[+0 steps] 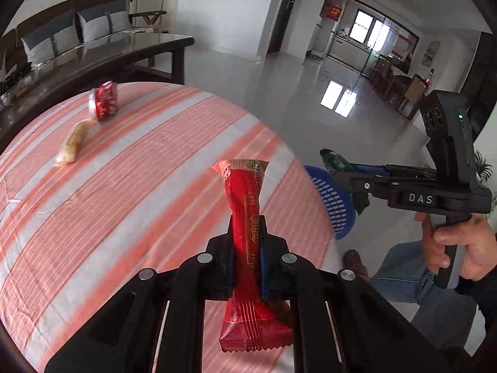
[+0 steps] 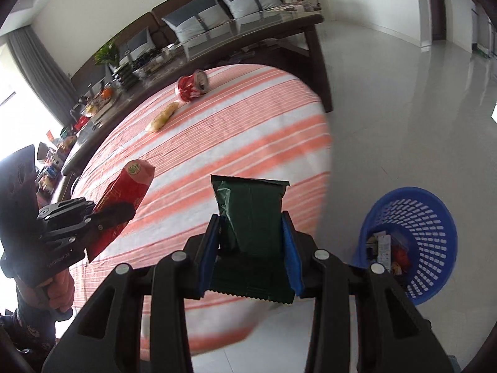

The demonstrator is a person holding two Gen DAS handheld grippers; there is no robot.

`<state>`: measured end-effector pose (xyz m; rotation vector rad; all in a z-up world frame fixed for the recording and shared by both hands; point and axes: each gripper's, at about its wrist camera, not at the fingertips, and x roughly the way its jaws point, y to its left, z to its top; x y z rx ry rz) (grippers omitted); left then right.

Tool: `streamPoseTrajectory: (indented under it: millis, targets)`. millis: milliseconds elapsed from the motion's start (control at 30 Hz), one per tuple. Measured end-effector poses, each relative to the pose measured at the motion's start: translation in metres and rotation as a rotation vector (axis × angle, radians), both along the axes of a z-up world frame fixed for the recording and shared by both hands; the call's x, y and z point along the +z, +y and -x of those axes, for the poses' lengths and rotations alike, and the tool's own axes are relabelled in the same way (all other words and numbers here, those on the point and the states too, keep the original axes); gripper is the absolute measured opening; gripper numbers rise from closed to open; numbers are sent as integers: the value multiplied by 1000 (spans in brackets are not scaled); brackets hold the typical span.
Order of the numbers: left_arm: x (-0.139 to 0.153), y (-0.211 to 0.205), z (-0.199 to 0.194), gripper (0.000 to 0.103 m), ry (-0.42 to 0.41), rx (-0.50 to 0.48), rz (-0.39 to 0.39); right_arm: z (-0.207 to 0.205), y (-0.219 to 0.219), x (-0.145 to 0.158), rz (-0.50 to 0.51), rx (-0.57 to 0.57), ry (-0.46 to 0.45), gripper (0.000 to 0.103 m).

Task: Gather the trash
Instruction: 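Carry the red wrapper and green packet over the wastebasket and open both tools, then move both tools back over the table toward the bread wrapper and can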

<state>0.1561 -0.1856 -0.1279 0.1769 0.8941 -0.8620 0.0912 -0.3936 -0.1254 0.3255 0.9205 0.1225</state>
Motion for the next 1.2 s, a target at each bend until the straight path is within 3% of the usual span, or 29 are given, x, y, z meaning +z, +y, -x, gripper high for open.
streamPoseTrajectory:
  millis: [267, 433, 600, 633, 667, 700, 733, 867, 900, 967, 1067, 1200]
  targets:
    - [-24, -148, 20, 10, 96, -170, -13, 30, -142, -33, 40, -275, 86, 37]
    - [-64, -232, 14, 10, 138, -211, -67, 32, -203, -72, 9, -381, 138, 38]
    - [-105, -284, 2, 11, 162, -205, -125, 31, -243, -107, -68, -465, 144, 38]
    - [-111, -293, 1, 23, 149, -199, -135, 32, -249, -114, -87, -479, 147, 40]
    - [-115, -299, 0, 46, 143, -197, -142, 30, -253, -121, -98, -492, 153, 42]
    - [-119, -304, -2, 58, 135, -194, -143, 31, -257, -128, -104, -504, 159, 54]
    - [-121, -307, -2, 69, 116, -182, -144, 32, -262, -136, -110, -523, 163, 70]
    - [-115, -301, 1, 75, 98, -165, -158, 47, -271, -150, -128, -582, 173, 70]
    - [-109, -289, 1, 77, 95, -156, -146, 51, -270, -150, -114, -592, 173, 71]
    - [-91, -262, 6, 90, 84, -140, -104, 53, -267, -144, -64, -614, 174, 74]
    - [-60, -210, 20, 96, 46, -132, -35, 56, -250, -127, -5, -628, 140, 90]
    - [-36, -130, 32, 97, -8, -75, -38, 50, -197, -93, 115, -535, 77, 97]
